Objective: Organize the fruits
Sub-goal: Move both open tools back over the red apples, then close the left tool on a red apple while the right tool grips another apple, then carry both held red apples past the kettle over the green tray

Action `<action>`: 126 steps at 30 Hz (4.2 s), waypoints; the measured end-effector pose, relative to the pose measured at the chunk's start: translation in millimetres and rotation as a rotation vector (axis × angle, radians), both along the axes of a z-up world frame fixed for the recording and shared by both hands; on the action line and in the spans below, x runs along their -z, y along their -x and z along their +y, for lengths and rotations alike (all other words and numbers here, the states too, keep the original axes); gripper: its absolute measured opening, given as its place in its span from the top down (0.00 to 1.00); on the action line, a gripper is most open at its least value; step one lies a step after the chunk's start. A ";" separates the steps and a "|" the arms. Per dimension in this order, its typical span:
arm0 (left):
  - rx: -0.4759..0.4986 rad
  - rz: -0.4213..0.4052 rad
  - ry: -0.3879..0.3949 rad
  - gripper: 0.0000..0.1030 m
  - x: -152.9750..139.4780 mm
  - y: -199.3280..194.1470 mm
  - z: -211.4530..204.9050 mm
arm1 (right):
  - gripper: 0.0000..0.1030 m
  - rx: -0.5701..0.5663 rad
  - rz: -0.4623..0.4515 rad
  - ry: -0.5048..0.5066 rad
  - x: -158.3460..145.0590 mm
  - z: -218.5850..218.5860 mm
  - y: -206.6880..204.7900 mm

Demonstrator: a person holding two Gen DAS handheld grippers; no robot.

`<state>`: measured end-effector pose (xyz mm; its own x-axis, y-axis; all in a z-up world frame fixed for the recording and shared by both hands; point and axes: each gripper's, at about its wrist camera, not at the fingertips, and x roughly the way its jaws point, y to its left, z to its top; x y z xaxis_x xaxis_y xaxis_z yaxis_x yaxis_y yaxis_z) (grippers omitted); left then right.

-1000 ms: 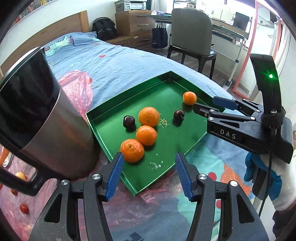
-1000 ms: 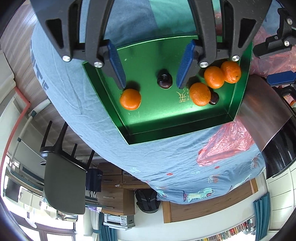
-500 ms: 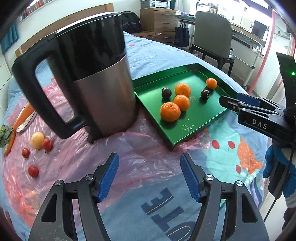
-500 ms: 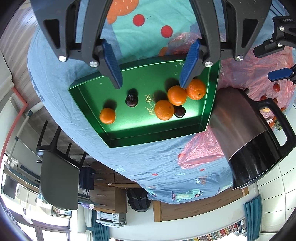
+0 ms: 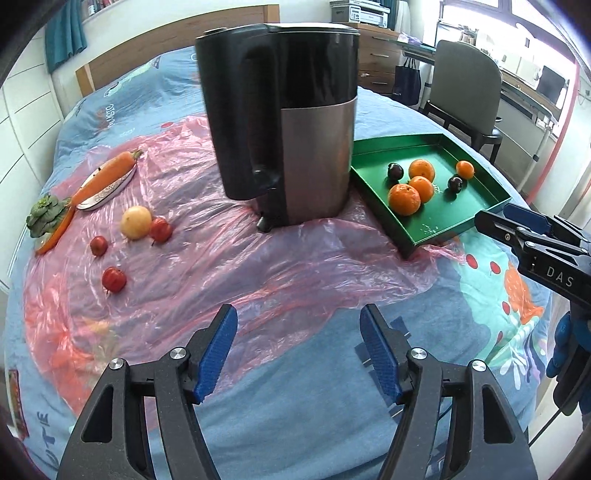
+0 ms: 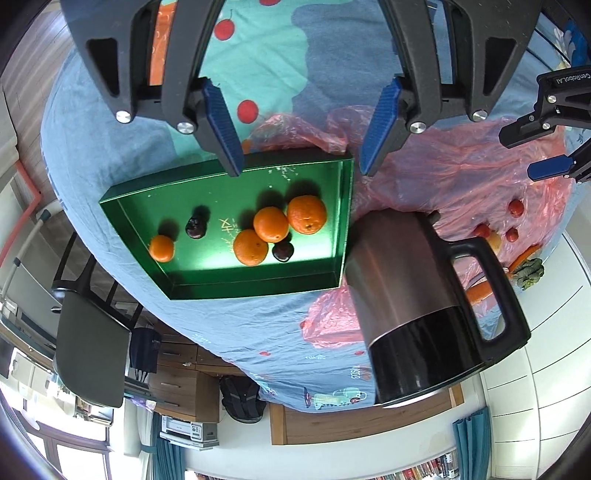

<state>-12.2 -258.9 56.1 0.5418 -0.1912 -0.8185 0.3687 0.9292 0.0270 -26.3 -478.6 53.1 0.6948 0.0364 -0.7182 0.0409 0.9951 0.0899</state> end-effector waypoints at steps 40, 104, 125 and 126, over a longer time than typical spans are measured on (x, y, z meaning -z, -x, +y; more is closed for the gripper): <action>-0.359 -0.064 -0.029 0.36 2.6 36.3 188.3 | 0.00 -0.430 -0.024 0.026 -21.9 210.8 24.3; -0.359 -0.013 0.157 0.69 108.4 -147.6 221.6 | 0.55 -0.549 0.096 0.014 104.2 315.1 -217.2; -0.326 -0.028 0.209 0.69 106.2 -148.0 225.6 | 0.57 -0.533 0.149 0.148 107.1 333.9 -215.7; -0.325 -0.028 0.211 0.69 106.0 -148.2 225.1 | 0.57 -0.530 0.153 0.154 106.9 334.9 -215.9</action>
